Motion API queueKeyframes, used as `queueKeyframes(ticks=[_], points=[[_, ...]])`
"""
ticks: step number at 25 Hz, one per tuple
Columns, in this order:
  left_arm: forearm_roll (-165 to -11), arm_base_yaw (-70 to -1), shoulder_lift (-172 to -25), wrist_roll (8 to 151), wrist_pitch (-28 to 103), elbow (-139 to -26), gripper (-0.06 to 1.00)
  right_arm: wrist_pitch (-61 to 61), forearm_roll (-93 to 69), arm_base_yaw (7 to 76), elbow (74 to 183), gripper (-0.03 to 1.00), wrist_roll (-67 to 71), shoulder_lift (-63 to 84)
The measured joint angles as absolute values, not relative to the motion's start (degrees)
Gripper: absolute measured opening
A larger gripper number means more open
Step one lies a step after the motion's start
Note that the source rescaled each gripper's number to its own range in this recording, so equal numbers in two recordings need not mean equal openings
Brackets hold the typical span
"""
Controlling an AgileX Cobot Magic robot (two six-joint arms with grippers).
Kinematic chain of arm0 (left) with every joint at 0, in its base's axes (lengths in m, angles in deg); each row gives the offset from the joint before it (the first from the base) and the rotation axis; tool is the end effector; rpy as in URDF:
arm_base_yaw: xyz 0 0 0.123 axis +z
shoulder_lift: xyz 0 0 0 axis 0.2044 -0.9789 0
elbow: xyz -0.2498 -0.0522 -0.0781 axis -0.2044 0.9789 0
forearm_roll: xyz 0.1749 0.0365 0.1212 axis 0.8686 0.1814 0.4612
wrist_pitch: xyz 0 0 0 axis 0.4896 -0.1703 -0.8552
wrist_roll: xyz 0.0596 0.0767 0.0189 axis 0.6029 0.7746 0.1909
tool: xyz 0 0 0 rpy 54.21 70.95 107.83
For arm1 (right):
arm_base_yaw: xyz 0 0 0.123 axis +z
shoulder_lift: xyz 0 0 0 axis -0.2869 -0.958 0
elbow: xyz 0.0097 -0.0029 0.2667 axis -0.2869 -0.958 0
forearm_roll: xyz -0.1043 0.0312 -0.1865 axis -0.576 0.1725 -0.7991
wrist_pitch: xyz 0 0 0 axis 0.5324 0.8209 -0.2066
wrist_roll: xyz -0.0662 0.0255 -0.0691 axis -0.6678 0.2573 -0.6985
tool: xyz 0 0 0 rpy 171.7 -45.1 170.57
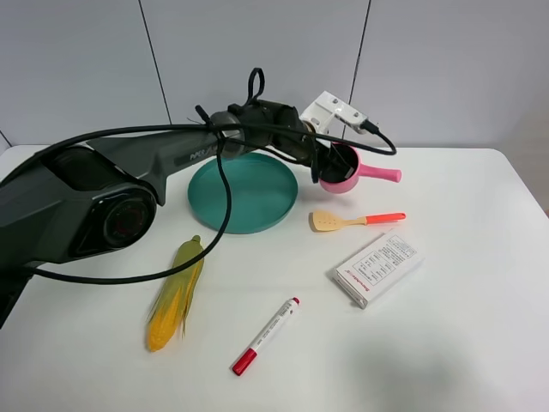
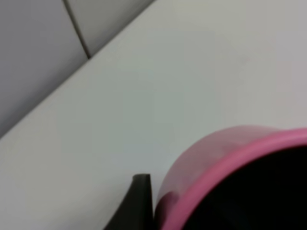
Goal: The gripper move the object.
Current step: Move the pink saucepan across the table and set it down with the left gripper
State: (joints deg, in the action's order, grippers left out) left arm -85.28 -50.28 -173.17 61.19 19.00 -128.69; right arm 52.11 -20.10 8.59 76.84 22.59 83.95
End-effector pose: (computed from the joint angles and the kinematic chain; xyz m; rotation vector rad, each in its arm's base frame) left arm 0.4131 -0.3374 0.1302 0.9017 2.0891 -0.3791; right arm -0.0121 0.0016 0.2557 0.1022 2.0498 -0.1137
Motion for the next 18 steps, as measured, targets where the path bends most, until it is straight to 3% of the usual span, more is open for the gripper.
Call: queueKeyframes(ticks=[18], points=[[-85.3, -51.2, -175.6, 61.2, 25.2, -128.7, 0.00, 52.1, -20.1, 8.6, 76.8, 1.00, 22.6, 84.0]])
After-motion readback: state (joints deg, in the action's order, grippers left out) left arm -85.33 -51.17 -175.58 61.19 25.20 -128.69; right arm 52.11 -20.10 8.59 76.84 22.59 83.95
